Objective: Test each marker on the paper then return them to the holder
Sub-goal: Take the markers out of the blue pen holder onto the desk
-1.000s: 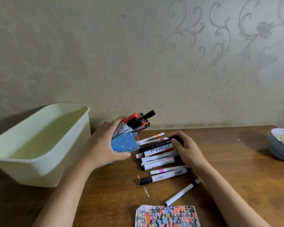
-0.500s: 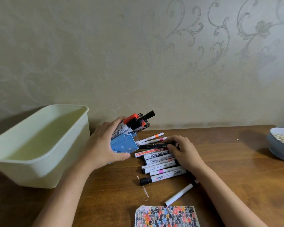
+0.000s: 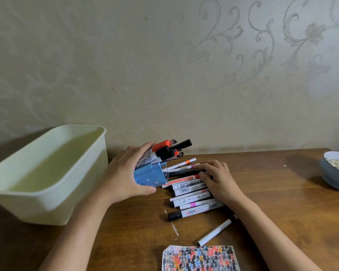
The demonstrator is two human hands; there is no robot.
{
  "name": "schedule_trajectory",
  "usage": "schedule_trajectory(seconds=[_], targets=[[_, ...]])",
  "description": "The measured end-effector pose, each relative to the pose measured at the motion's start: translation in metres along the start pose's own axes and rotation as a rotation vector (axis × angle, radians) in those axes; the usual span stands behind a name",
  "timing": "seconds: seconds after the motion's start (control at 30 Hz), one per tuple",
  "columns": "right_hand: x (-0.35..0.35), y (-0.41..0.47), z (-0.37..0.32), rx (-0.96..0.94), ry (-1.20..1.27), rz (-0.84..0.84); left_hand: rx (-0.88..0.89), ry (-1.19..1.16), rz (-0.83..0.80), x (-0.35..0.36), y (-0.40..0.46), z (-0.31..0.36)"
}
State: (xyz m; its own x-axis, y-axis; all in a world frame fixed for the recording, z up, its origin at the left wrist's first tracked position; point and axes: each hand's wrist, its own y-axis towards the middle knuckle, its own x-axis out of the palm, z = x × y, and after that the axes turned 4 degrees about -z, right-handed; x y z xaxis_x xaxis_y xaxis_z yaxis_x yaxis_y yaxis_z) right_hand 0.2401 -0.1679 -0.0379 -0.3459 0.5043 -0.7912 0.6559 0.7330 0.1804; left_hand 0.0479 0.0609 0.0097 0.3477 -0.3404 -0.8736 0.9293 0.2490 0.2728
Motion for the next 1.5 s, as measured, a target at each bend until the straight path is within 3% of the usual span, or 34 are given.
schedule_trajectory(seconds=[0.2, 0.3, 0.53, 0.87, 1.07, 1.27, 1.5], targets=[[-0.005, -0.003, -0.005, 0.003, -0.007, 0.003, 0.026, 0.014, -0.01, -0.002, 0.0, 0.002], [-0.011, -0.004, -0.021, -0.068, 0.126, 0.049, 0.045, 0.011, -0.032, -0.003, -0.001, 0.003], [-0.014, -0.009, -0.064, -0.233, 0.384, -0.047, 0.08, -0.026, -0.08, -0.008, -0.003, 0.002], [0.002, -0.009, -0.062, -0.173, 0.381, 0.06, 0.139, 0.035, -0.159, -0.007, -0.001, 0.01], [0.001, -0.011, -0.064, -0.086, 0.567, 0.005, 0.152, 0.05, -0.152, -0.005, 0.0, 0.011], [-0.01, -0.008, -0.061, -0.057, 0.675, 0.064, 0.106, -0.024, -0.11, -0.008, -0.002, 0.007], [-0.003, -0.01, -0.06, -0.058, 0.646, 0.057, 0.096, -0.026, -0.114, -0.008, -0.002, 0.006]])
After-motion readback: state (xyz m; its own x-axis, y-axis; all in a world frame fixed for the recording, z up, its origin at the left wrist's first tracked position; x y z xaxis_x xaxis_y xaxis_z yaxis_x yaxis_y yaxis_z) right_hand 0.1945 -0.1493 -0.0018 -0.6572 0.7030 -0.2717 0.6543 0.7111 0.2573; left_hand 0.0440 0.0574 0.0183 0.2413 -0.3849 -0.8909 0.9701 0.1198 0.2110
